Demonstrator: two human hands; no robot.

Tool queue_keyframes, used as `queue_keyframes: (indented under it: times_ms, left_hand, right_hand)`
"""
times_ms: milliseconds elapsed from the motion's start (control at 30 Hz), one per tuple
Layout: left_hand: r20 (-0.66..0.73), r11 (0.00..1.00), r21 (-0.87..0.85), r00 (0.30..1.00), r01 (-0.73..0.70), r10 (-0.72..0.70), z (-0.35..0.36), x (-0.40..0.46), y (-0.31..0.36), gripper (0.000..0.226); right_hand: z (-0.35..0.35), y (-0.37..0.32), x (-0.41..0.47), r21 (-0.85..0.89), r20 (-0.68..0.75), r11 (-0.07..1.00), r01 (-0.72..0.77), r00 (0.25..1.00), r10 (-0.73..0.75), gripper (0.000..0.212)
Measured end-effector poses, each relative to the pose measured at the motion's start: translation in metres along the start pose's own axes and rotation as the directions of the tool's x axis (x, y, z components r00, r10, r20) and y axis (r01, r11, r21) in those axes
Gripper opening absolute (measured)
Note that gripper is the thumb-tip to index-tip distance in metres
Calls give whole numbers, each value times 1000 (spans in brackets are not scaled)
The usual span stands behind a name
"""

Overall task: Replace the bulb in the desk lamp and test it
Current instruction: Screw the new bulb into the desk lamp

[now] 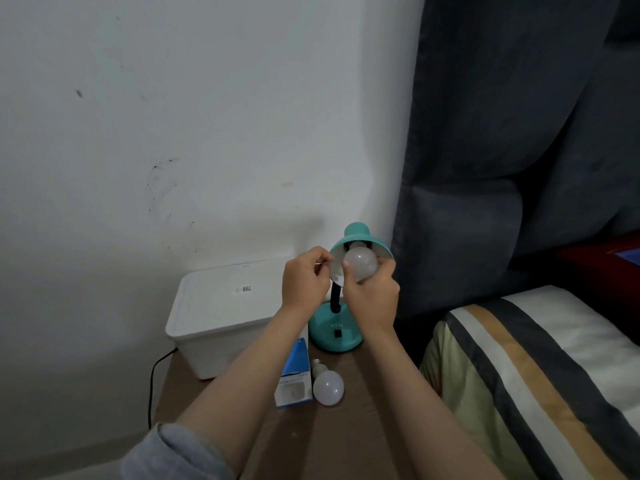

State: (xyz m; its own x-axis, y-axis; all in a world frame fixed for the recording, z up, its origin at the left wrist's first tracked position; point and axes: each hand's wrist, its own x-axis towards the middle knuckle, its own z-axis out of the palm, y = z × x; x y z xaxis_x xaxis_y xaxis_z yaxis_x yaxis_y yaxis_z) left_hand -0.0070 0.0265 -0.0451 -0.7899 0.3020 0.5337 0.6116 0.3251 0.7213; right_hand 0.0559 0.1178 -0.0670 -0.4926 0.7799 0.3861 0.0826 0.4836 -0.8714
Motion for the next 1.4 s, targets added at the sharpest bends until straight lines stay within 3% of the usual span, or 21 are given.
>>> queue_keyframes:
  times_ms: [200,333,433,533,667,833,1033,1200,1300,1400]
  left_hand:
    - [15,1000,1,1000,10,-10,-1,-1,1,18]
    - [7,1000,-6,1000,5,-5,0,-2,0,18]
    - [5,1000,-4,1000,-1,1,-1,-2,-1,18]
    - [-8,1000,1,1000,-9,9,-2,-1,-1,18]
    - [2,1000,-1,1000,-16,16,1,-1,-1,18]
    - [-10,1000,7,1000,3,-3,0,0,-3,19]
    - [-7,1000,-6,1000,12,-12,2,-2,-1,19]
    - [1,1000,-6,1000,12,-12,1,-2,-1,18]
    - [-4,1000,-6,1000,17,-17,0,-2,0,18]
    - [4,1000,-8,1000,18,-18,1,-2,-1,18]
  right_hand:
    - [3,4,-8,-70,-28,995,77,996,-79,58]
    - [4,4,-15,-11,-26,986,165,986,-165,57]
    - [1,-1,-11,-14,-68,992,127,990,-127,47]
    - [-1,-3,-5,-29,-63,997,68,996,-70,50]
    - [-4,-3,0,-1,-72,997,-72,995,72,46]
    - [0,-1,-1,-84,-60,995,-46,997,41,51]
    - [0,7,-5,-40,2,999,-22,1000,22,70]
    - [-4,3,-4,-95,-34,993,-71,997,69,54]
    - [-7,3,0,-256,-29,966,-32,999,26,57]
    - [-8,7,1,-234,-86,968,89,990,-112,47]
